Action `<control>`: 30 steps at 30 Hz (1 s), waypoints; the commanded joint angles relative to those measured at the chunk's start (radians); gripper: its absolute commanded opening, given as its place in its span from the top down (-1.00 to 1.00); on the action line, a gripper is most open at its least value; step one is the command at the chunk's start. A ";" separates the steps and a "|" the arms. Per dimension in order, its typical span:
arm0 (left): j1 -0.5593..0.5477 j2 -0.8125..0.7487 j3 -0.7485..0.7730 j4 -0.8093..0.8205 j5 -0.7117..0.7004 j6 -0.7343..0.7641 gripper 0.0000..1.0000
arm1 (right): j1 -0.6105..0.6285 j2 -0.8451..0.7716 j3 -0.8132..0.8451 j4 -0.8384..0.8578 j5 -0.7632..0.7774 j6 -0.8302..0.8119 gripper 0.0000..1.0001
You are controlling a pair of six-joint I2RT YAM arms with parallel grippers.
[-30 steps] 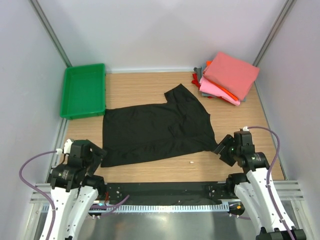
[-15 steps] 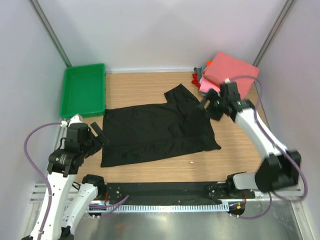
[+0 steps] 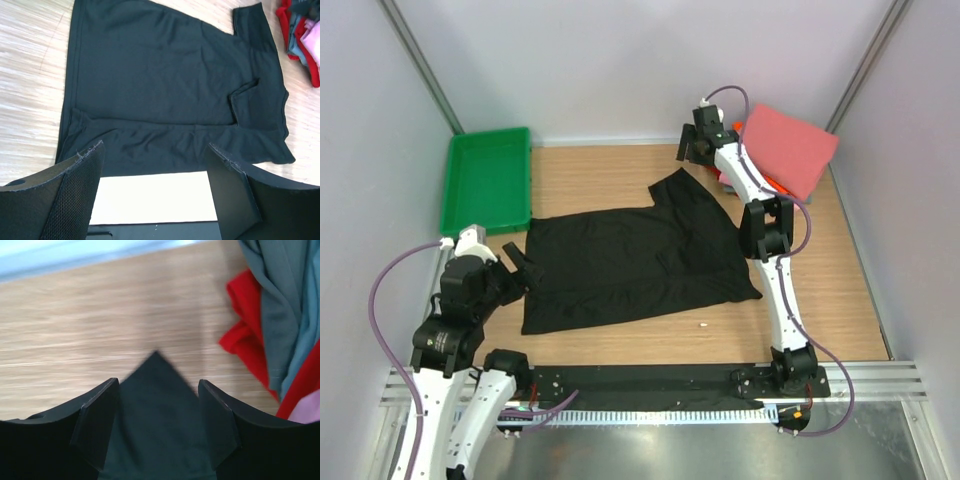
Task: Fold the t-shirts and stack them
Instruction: Fold the tshirt
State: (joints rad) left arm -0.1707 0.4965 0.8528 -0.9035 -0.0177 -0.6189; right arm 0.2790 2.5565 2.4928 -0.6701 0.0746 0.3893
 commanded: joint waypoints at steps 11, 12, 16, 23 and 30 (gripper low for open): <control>0.077 -0.003 -0.006 0.068 0.044 0.028 -0.62 | 0.043 0.114 0.058 0.173 0.175 -0.121 -0.39; 0.077 -0.001 -0.005 0.068 0.041 0.028 -0.63 | 0.051 0.120 0.054 0.179 0.169 -0.118 -0.40; 0.077 -0.004 -0.006 0.068 0.042 0.027 -0.63 | 0.063 0.156 0.052 0.170 0.166 -0.112 -0.40; 0.077 -0.003 -0.006 0.064 0.038 0.024 -0.63 | 0.074 0.173 0.017 0.162 0.162 -0.096 -0.10; 0.077 0.002 -0.006 0.060 0.030 0.021 -0.63 | 0.074 0.154 -0.051 0.170 0.169 -0.092 0.83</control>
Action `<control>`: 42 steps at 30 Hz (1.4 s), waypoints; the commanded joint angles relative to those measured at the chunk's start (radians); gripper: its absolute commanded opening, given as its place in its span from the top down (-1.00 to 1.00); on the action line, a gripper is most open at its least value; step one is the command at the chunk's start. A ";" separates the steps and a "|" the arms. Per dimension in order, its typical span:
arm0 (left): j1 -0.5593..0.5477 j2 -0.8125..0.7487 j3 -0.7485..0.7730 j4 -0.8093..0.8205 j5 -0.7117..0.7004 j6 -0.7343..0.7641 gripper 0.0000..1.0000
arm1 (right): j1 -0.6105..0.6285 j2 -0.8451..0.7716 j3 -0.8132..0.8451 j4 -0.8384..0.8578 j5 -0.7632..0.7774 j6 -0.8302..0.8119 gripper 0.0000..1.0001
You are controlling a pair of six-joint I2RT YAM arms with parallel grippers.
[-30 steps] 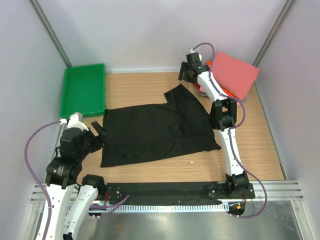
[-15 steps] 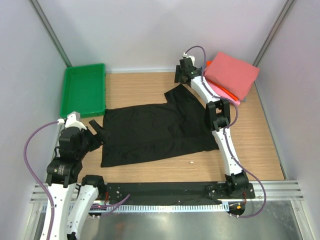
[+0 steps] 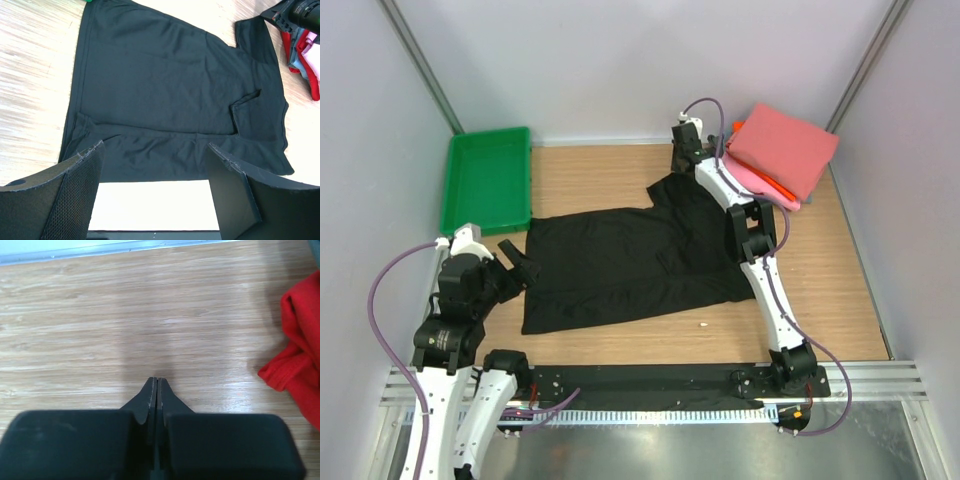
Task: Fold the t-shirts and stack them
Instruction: Fold the tshirt
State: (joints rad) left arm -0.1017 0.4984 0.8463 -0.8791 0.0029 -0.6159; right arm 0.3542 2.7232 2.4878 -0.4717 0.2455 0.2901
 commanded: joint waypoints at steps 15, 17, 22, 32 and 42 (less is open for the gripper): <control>0.008 0.040 -0.012 0.049 0.005 0.015 -0.62 | -0.037 -0.368 -0.392 0.059 0.084 0.001 0.98; 0.008 0.061 -0.009 0.055 -0.036 0.015 -0.62 | -0.043 -0.440 -0.476 0.079 0.090 0.001 0.97; 0.008 0.195 0.016 0.083 -0.026 0.018 -0.57 | -0.060 -0.560 -0.589 0.070 0.130 0.014 0.98; 0.008 0.618 0.169 0.238 -0.037 -0.039 -0.55 | -0.063 -0.821 -0.823 0.073 0.133 0.026 0.97; 0.007 0.994 0.382 0.285 -0.021 -0.096 -0.34 | -0.063 -1.126 -1.150 0.077 0.178 0.035 0.98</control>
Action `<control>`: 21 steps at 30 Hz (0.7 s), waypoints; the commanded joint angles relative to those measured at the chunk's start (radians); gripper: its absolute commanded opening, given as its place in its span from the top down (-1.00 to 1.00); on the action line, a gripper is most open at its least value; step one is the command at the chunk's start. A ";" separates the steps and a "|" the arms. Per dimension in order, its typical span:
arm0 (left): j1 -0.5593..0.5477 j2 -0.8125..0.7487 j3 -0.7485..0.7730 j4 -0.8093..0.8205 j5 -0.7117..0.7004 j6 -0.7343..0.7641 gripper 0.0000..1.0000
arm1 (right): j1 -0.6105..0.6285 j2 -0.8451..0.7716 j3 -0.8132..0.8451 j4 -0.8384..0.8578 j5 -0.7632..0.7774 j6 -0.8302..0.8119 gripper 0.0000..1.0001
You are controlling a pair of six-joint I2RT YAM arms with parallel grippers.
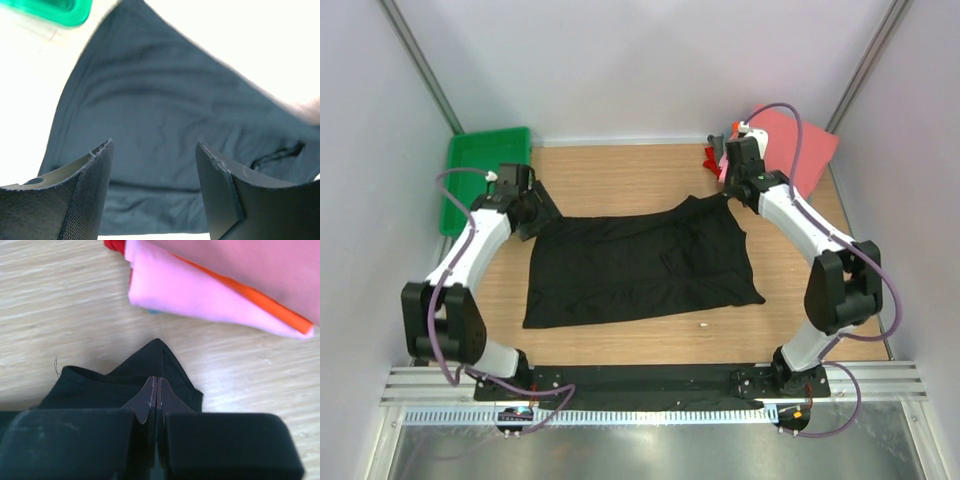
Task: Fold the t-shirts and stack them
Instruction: Fold the tshirt
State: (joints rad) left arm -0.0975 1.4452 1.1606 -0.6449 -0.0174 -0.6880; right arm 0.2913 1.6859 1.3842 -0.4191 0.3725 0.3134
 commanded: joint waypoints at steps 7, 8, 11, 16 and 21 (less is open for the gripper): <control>-0.022 0.283 0.204 0.024 -0.049 -0.021 -0.29 | -0.032 -0.179 -0.180 0.023 0.034 0.056 0.98; -0.028 0.303 0.215 0.022 -0.059 -0.019 -0.29 | -0.034 -0.189 -0.204 0.031 0.025 0.058 0.98; -0.056 0.392 0.273 0.007 -0.098 -0.012 -0.23 | -0.035 -0.209 -0.234 0.036 0.016 0.070 0.97; -0.067 0.494 0.358 -0.032 -0.174 -0.019 -0.11 | -0.035 -0.226 -0.255 0.036 -0.021 0.082 0.97; -0.068 0.581 0.416 -0.067 -0.240 -0.018 -0.08 | -0.035 -0.241 -0.275 0.042 -0.035 0.087 0.98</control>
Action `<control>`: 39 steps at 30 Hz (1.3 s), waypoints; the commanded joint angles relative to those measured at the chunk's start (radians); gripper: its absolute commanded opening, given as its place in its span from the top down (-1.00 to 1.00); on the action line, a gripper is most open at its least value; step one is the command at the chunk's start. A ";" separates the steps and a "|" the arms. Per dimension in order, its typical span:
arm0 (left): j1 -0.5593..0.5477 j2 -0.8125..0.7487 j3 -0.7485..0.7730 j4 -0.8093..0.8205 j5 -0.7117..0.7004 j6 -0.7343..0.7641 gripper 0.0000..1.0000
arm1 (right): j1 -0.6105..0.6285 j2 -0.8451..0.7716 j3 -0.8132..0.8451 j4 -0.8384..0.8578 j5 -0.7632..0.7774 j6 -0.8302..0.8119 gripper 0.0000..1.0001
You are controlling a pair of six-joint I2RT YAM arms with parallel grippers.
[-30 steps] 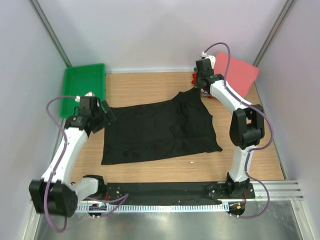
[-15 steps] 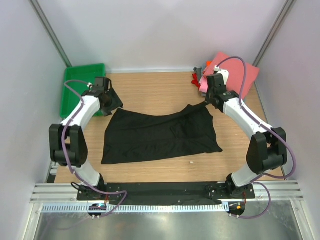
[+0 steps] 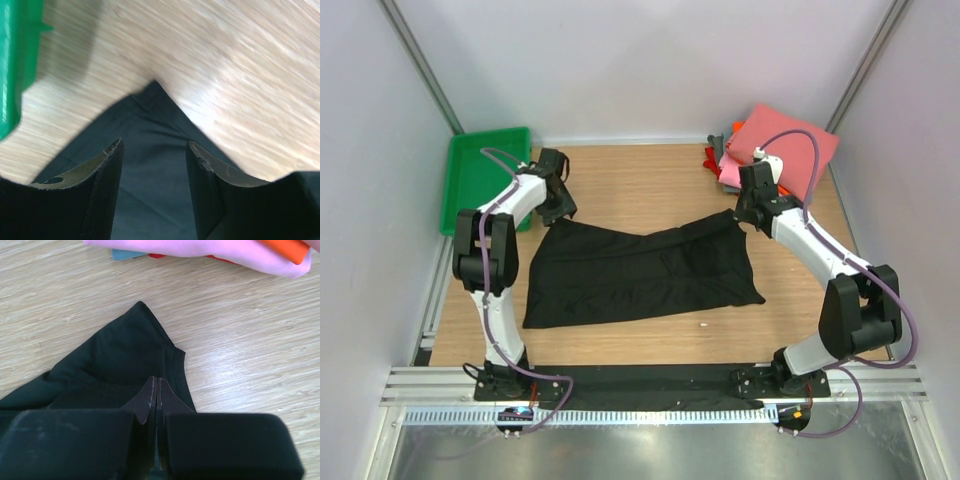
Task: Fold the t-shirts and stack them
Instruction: Fold the tshirt
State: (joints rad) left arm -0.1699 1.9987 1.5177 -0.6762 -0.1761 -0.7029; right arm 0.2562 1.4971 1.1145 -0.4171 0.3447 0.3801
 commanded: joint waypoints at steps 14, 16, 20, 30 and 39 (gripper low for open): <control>0.004 0.158 0.153 -0.036 -0.131 -0.007 -0.01 | 0.000 -0.084 -0.097 0.080 -0.104 0.060 0.97; 0.004 0.166 0.165 -0.036 -0.134 -0.009 0.00 | -0.002 -0.084 -0.105 0.081 -0.107 0.062 0.98; 0.004 0.190 0.188 -0.042 -0.140 -0.007 0.08 | 0.002 -0.093 -0.122 0.087 -0.116 0.062 0.98; 0.004 0.207 0.196 -0.049 -0.125 -0.006 0.93 | 0.000 -0.087 -0.130 0.100 -0.136 0.063 0.98; 0.003 0.157 0.254 -0.164 -0.154 0.025 1.00 | 0.002 0.018 0.096 0.055 -0.196 -0.004 0.98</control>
State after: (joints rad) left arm -0.1684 2.1925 1.7283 -0.7761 -0.2962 -0.6968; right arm 0.2562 1.4910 1.0897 -0.3855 0.1707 0.4103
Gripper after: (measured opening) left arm 0.010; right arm 0.026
